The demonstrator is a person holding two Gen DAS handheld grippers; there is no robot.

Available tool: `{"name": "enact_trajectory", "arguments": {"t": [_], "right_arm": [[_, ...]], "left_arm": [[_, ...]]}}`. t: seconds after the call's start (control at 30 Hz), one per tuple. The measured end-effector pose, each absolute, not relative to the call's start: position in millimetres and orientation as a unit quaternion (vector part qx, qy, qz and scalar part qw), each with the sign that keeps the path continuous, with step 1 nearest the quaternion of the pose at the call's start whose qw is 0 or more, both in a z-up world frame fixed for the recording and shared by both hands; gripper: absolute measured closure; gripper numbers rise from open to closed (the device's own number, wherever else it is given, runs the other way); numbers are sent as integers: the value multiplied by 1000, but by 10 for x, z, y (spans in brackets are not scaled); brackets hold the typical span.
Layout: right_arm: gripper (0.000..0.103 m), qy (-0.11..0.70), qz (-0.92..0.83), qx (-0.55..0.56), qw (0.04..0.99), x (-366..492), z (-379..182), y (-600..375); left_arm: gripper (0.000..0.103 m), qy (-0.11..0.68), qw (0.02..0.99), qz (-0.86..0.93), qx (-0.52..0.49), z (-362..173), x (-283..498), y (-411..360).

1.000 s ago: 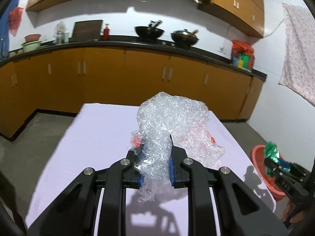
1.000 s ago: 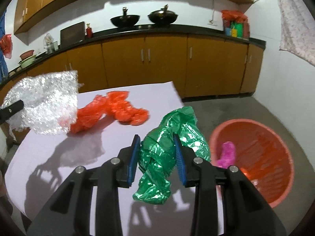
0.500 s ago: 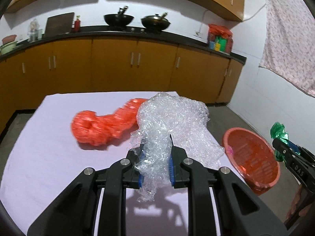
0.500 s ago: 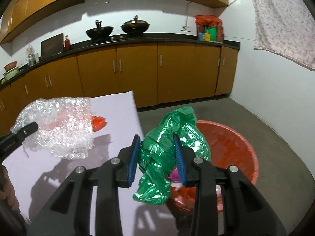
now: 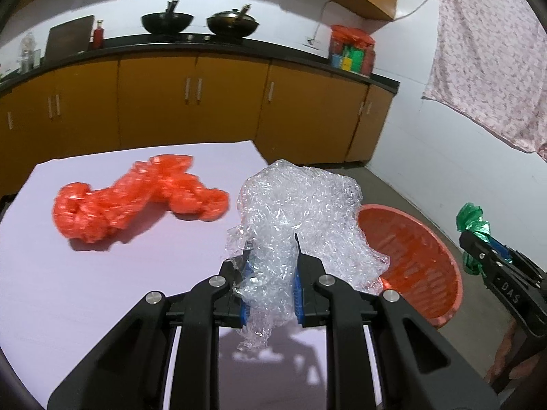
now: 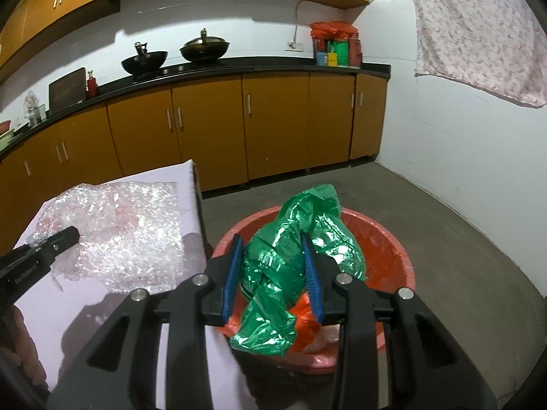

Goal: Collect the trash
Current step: 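Carry both bags over the wastebasket and open both tools to drop them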

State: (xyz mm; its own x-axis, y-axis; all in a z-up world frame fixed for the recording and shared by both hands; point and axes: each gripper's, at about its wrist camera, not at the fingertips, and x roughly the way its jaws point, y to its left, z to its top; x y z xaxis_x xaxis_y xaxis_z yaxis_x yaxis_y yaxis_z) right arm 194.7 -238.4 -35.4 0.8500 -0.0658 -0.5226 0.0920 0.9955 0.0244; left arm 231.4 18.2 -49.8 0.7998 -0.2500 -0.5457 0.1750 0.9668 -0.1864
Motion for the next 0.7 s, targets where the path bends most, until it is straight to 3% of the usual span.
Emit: {"name": "enact_trajectory", "arguments": {"t": [0.7], "right_arm": [[69,268,-92,58,957,2151,-447,-3048]], "left_arm": [[84,317,931,-174,-48,-628,2589,-695]]}}
